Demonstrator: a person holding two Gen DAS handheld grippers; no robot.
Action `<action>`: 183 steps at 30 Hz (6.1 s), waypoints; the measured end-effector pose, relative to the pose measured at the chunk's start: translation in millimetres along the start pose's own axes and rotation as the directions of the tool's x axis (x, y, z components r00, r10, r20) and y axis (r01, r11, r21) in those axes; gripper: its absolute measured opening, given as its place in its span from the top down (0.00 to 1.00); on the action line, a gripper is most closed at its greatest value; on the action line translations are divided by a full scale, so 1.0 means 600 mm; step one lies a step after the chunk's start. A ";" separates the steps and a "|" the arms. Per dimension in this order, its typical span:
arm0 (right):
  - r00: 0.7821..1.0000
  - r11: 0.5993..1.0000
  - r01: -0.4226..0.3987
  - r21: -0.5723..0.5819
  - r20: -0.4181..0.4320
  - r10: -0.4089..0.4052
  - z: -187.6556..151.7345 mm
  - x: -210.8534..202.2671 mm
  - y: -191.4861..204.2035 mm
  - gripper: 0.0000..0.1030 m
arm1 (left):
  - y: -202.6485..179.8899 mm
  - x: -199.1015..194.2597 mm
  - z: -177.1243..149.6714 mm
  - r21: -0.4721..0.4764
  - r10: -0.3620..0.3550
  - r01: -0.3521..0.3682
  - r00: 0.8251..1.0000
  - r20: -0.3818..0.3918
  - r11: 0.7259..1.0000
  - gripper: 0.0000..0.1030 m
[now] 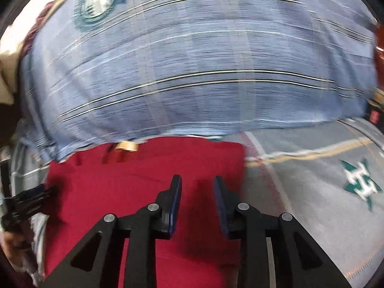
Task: Fold small clothes
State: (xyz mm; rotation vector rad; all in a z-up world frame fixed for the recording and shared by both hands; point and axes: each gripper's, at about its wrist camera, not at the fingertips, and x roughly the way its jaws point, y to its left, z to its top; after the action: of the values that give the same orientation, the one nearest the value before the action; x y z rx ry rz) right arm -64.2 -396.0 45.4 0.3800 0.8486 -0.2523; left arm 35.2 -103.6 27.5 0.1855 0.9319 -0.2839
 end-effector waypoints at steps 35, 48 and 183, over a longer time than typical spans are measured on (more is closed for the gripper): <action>0.996 0.997 0.079 0.004 -0.034 -0.079 -0.088 -0.056 -0.048 0.58 | 0.001 -0.044 -0.039 -0.010 0.004 -0.004 1.000 0.030 1.000 0.24; 0.998 0.999 0.001 -0.044 -0.069 -0.004 -0.165 -0.150 -0.007 0.41 | 0.000 -0.197 -0.137 -0.012 -0.003 0.003 0.998 0.065 1.000 0.24; 0.870 0.917 -0.398 -0.006 -0.321 0.375 -0.420 -0.240 0.029 0.84 | 0.050 -0.358 -0.400 -0.157 -0.317 0.291 0.933 -0.172 0.944 0.92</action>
State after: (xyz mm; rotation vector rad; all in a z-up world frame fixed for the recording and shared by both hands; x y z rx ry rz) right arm -320.7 -264.4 8.8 0.5224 1.0692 0.2207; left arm -259.4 25.8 62.4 -0.0545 1.1717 -0.4976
